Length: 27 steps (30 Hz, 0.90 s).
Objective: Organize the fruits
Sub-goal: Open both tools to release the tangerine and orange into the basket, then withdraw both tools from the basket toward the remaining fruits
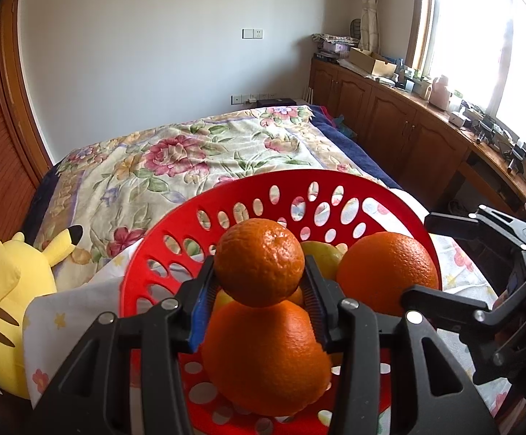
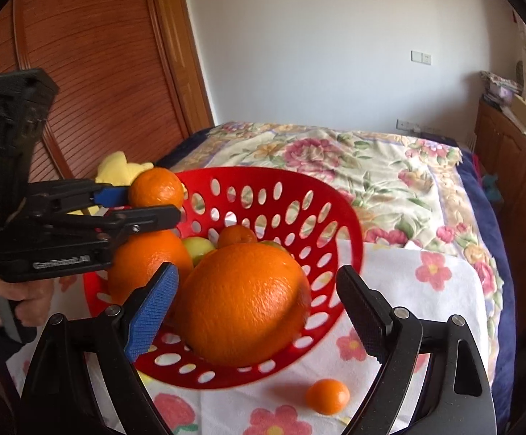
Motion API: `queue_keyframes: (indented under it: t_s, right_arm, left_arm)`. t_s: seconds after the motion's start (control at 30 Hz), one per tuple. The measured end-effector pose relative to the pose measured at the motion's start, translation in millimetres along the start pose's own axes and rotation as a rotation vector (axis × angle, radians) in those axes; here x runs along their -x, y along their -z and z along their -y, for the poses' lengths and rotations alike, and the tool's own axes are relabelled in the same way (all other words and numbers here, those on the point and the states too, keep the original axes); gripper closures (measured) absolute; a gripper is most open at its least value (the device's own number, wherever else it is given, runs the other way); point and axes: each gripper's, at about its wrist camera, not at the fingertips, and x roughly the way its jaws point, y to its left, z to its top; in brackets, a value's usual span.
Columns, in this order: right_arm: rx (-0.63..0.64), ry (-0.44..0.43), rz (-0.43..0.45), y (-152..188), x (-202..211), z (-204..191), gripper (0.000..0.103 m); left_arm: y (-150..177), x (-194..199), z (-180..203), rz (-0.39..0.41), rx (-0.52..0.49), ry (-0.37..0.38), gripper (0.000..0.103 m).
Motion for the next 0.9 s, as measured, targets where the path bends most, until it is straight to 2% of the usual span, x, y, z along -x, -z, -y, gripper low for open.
queue_keyframes:
  t_s: [0.3, 0.73, 0.9]
  right_arm:
    - [-0.004, 0.026, 0.007, 9, 17, 7, 0.012]
    - [-0.018, 0.060, 0.062, 30, 60, 9, 0.012]
    - [-0.036, 0.088, 0.073, 42, 75, 12, 0.012]
  left_arm:
    - [6, 9, 10, 0.019, 0.000, -0.009, 0.051]
    - [29, 62, 24, 0.092, 0.019, 0.011, 0.047]
    - [43, 82, 25, 0.140, 0.014, -0.037, 0.045]
